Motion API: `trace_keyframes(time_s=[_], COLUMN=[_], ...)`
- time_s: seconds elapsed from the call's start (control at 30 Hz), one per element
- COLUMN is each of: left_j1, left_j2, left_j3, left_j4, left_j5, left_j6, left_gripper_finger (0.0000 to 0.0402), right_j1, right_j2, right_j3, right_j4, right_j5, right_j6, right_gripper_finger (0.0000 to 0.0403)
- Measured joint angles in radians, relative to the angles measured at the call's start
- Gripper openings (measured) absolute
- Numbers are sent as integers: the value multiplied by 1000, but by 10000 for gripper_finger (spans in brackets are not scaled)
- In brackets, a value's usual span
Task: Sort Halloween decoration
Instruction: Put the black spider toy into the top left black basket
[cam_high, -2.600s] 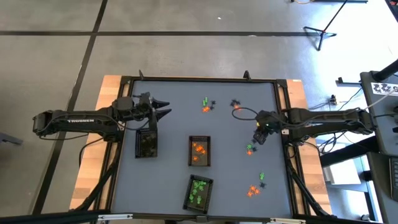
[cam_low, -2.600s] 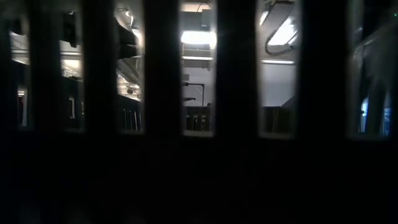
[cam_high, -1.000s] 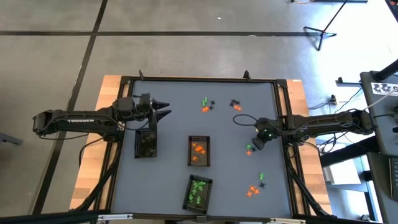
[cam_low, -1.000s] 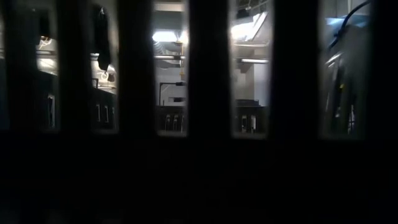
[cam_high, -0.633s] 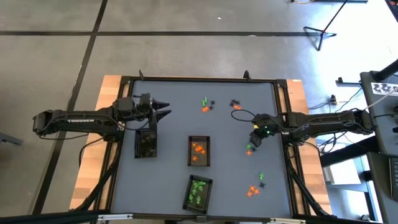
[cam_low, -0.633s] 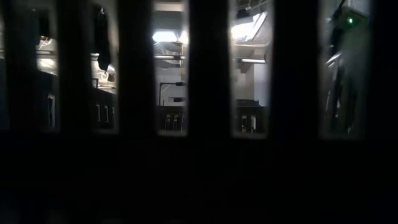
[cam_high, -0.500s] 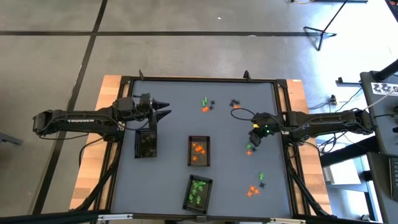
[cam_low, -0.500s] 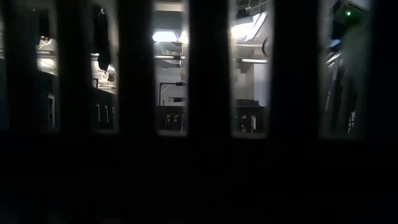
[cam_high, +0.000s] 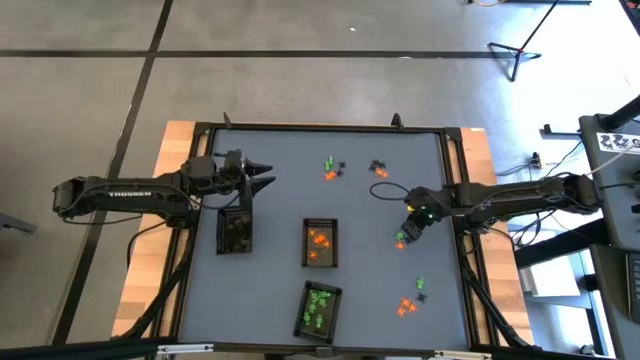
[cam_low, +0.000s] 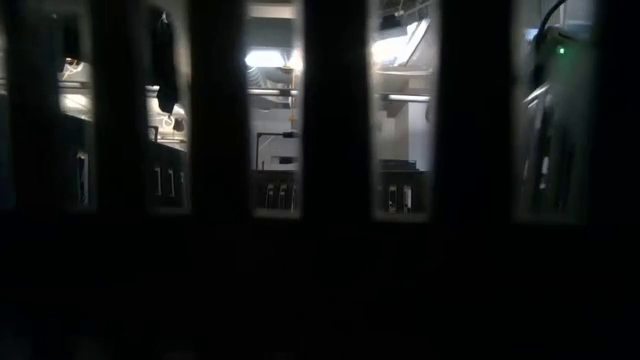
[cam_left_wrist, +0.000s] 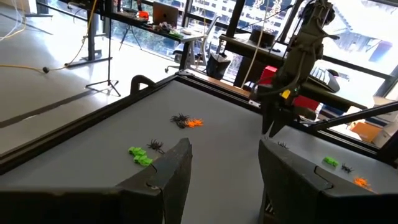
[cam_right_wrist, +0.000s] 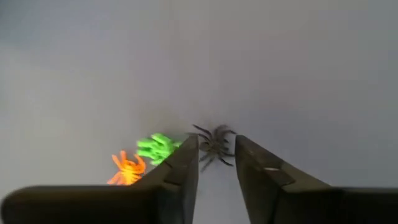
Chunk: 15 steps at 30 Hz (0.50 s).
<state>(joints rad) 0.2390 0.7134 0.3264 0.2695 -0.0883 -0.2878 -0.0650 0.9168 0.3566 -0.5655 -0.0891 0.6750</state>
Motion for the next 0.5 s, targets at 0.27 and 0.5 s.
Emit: trace_keyframes(time_s=[0.27,0.5], left_j1=[0,0], left_j2=[0,0], left_j3=[0,0], left_j4=[0,-5], left_j5=[0,0], left_j6=[0,0], left_gripper_finger=[179,179], right_j1=[0,0], right_j2=[86,115], right_j3=[-40,-40], right_j4=[85,112], right_j5=[2,8], right_j6=[26,21], right_gripper_finger=[120,64])
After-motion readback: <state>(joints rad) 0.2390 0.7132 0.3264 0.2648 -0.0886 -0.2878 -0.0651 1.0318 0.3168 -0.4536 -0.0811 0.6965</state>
